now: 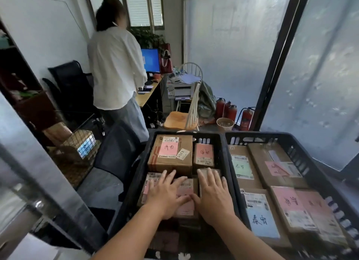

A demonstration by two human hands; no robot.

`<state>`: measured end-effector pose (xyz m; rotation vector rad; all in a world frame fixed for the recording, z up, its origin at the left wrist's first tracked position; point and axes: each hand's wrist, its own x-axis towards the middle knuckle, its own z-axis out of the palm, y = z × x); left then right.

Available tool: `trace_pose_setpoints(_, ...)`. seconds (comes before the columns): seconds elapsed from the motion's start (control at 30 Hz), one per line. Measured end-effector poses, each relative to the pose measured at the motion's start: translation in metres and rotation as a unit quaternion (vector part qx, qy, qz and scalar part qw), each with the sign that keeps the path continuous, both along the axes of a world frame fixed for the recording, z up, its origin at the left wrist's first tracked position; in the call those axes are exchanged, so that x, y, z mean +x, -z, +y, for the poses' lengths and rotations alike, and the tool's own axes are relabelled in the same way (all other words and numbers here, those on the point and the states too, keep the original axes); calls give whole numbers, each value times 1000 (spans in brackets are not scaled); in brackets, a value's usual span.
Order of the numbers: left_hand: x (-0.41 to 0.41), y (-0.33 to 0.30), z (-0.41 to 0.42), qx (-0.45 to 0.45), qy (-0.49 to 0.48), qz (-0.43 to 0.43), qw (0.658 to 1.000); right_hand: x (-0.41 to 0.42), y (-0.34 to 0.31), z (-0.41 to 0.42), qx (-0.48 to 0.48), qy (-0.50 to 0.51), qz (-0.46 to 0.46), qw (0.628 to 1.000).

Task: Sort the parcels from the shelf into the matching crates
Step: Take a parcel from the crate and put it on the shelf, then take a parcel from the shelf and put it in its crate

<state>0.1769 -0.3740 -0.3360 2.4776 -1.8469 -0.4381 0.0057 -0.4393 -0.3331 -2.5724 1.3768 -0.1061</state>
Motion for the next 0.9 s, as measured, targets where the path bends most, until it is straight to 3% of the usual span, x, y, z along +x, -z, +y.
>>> trace_pose_setpoints(0.43,-49,-113,102,-174,-190,-107,960,-22,-117,-4,-93,-267,-62,957)
trace_pose_setpoints(0.67,-101,-160,235,-210,-331,-153,907,-6,-155,105,-97,-402,-99,905)
trace_pose_setpoints(0.9,-183,-180,419,-231,-450,-181,844,-25,-187,277,-105,-517,-140,838)
